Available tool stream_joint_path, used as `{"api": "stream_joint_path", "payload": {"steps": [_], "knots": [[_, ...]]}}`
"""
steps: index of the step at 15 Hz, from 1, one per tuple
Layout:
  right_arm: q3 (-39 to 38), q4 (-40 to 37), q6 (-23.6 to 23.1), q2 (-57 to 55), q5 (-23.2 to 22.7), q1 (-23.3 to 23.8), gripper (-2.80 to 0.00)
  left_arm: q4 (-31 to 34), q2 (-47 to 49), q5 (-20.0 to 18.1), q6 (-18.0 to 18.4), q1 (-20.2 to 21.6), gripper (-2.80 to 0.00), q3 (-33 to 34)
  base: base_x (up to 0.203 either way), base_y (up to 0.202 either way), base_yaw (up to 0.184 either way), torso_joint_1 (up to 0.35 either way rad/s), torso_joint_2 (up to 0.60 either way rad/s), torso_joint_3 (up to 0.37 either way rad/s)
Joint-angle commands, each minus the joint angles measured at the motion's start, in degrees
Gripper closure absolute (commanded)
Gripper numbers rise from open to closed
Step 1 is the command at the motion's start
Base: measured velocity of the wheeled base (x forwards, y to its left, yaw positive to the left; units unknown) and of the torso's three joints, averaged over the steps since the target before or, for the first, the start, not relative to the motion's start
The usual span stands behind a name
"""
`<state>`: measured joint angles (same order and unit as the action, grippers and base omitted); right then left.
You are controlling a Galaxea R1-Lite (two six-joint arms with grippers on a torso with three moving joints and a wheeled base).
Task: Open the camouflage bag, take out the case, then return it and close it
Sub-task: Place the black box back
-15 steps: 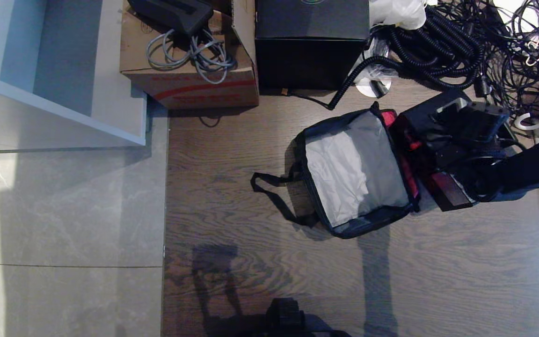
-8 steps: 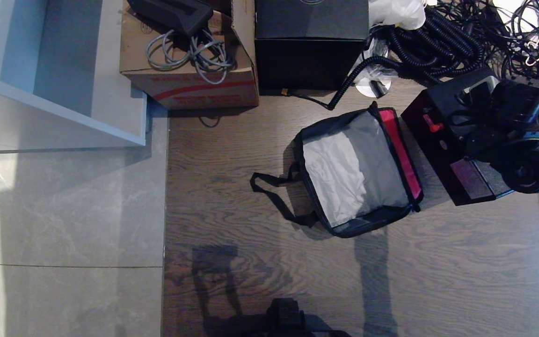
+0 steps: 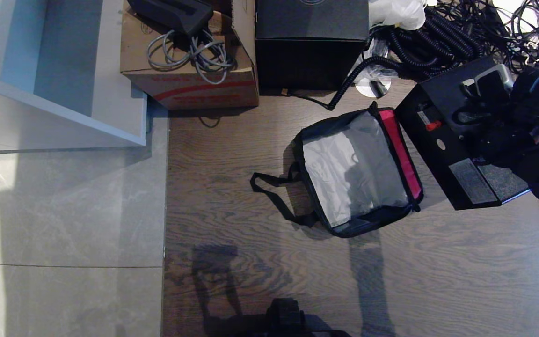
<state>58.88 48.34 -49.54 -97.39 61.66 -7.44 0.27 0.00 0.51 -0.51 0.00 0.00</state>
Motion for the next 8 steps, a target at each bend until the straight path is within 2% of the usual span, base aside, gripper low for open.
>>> {"api": "stream_joint_path", "payload": {"steps": [1, 8], "knots": [[-1.23, -3.97, 2.58, 4.47, 0.38, -2.51, 0.0, 0.0, -0.09, 0.02, -0.02, 0.0, 0.0, -0.09, 0.0, 0.0, 0.0, 0.0, 0.0, 0.0], [3.2, -22.82, 14.01, 8.57, 0.48, -11.21, 0.0, 0.0, -0.09, 0.02, -0.02, 0.0, 0.0, 0.0, 0.0, 0.0, 0.0, 0.0, 0.0, 0.0]]}}
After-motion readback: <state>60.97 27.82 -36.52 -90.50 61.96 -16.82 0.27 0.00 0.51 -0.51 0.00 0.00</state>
